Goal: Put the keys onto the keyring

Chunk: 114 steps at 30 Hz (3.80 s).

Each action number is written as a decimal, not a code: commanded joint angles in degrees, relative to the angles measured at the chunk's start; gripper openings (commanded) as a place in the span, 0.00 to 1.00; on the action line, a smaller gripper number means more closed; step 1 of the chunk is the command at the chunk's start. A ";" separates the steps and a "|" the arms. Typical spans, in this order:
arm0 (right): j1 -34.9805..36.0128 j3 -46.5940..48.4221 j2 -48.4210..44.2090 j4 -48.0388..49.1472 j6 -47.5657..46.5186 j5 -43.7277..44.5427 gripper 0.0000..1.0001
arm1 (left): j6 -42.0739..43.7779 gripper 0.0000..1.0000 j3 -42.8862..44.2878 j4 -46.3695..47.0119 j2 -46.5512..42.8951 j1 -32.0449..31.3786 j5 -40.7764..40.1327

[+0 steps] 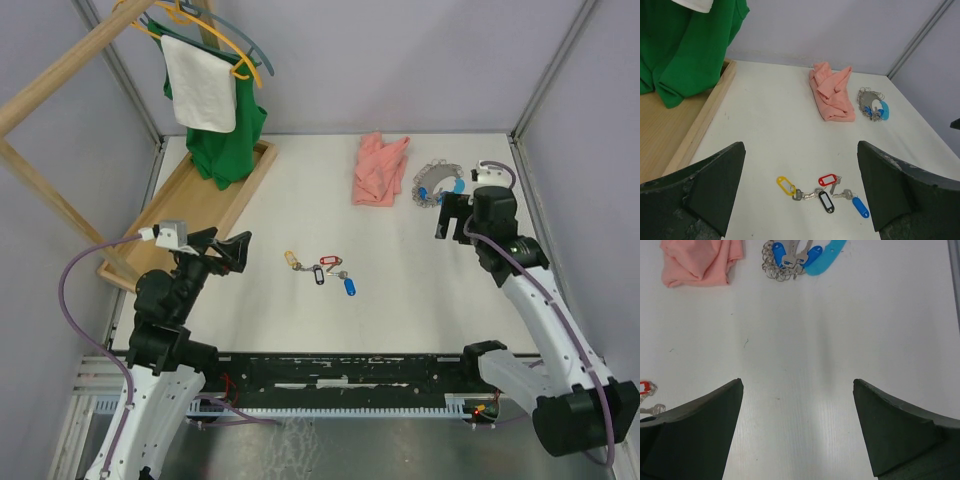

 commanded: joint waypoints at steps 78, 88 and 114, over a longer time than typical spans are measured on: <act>-0.32 2.44 40.78 -0.21 7.38 -12.03 0.26 | -7.47 1.00 1.21 6.61 15.79 1.27 18.12; 1.01 -2.22 29.77 -1.21 7.99 -12.66 0.49 | -14.08 1.00 1.42 7.74 25.35 -12.09 12.18; 5.26 -8.98 29.73 2.54 7.47 -26.15 0.36 | -27.59 0.92 -1.71 22.99 44.78 -34.90 -5.87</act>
